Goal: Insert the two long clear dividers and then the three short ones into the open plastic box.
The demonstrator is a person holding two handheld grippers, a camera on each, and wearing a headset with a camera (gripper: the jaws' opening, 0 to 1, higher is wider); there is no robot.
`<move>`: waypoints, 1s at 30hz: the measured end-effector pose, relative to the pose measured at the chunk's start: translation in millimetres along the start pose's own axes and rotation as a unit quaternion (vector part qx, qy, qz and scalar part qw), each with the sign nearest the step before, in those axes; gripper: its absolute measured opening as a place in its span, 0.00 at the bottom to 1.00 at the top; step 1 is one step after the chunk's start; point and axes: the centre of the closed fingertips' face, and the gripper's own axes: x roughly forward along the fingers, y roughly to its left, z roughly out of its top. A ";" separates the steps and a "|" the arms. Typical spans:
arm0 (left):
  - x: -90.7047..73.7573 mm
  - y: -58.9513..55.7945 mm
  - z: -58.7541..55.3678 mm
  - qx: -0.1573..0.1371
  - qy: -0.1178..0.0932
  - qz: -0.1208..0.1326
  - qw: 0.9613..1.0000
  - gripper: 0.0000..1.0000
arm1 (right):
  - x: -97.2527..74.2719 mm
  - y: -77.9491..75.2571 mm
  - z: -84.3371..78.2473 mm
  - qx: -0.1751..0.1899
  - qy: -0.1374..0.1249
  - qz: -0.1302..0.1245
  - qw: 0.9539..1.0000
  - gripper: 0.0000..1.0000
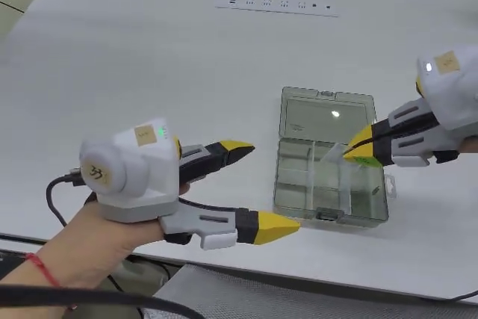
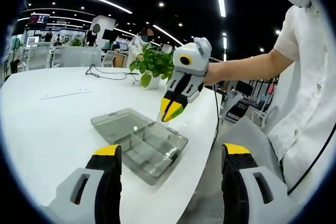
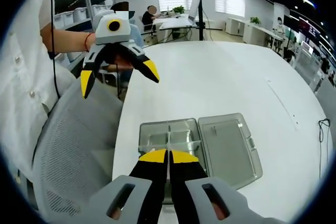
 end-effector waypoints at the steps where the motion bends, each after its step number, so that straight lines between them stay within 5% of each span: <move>1: 0.0 0.5 -0.6 -0.002 0.000 0.001 1.000 0.79 | 0.5 0.2 -0.1 -0.001 0.000 0.000 1.000 0.02; 18: 3.5 1.7 0.7 -0.011 -0.001 -0.001 1.000 0.79 | 10.7 -4.7 -10.5 0.001 -0.005 0.001 1.000 0.02; 24: 4.9 1.3 -0.1 -0.014 0.000 -0.002 1.000 0.79 | 15.0 4.6 -9.2 -0.051 0.004 0.001 0.999 0.02; 30: 6.1 0.4 -0.6 -0.013 0.001 -0.004 1.000 0.79 | 17.5 1.4 -12.1 -0.063 0.013 -0.002 0.998 0.02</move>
